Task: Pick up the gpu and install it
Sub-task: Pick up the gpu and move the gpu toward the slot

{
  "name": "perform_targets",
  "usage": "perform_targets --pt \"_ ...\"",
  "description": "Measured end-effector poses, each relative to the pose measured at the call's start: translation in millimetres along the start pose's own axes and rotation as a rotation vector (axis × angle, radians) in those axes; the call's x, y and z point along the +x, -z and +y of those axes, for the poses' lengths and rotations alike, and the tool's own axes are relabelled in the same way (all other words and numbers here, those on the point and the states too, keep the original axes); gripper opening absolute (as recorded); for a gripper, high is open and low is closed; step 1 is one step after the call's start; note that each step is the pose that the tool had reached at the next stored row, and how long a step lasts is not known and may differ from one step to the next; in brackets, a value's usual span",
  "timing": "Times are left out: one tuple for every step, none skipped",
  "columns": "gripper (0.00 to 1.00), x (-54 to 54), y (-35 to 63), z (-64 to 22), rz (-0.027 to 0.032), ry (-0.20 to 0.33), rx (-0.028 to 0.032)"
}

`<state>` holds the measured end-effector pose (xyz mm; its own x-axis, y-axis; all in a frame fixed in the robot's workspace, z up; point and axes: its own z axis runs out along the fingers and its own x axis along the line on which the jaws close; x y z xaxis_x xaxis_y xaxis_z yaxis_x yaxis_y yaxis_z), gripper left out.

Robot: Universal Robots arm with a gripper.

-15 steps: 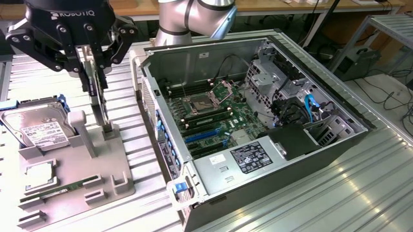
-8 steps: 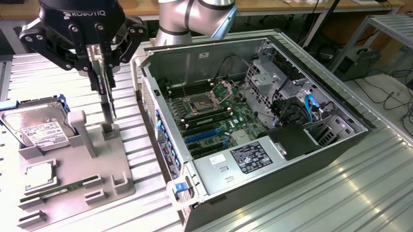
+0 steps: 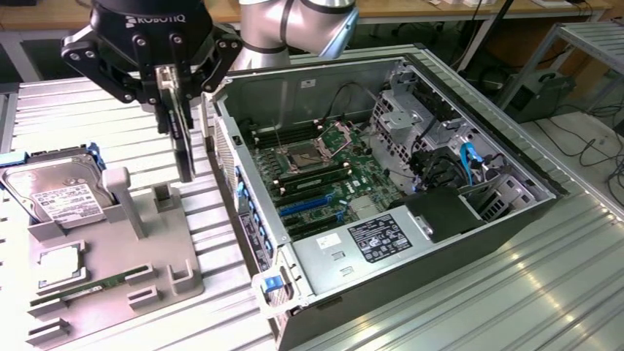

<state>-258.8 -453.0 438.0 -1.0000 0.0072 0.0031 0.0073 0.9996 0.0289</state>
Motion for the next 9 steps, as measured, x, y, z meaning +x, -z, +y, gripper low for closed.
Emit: perform_targets --pt "0.27 -2.0 0.0 0.0 0.0000 0.000 -0.0001" --pt "0.27 -3.9 0.0 0.0 0.0000 0.000 -0.0001" --pt "0.27 -5.4 0.0 0.1 0.0000 0.000 -0.0001" --pt "0.27 -7.9 0.0 0.1 0.0000 0.000 0.0000" --pt "0.27 -10.2 0.0 0.1 -0.0001 0.000 -0.0001" --pt "0.27 -12.1 0.1 0.1 0.0001 0.000 0.0000" --pt "0.27 -14.0 0.1 0.1 0.0000 0.000 0.0000" --pt "0.27 -16.0 0.0 0.1 0.0000 0.000 0.0000" --pt "0.27 -17.5 0.1 0.1 0.0000 0.000 0.0000"
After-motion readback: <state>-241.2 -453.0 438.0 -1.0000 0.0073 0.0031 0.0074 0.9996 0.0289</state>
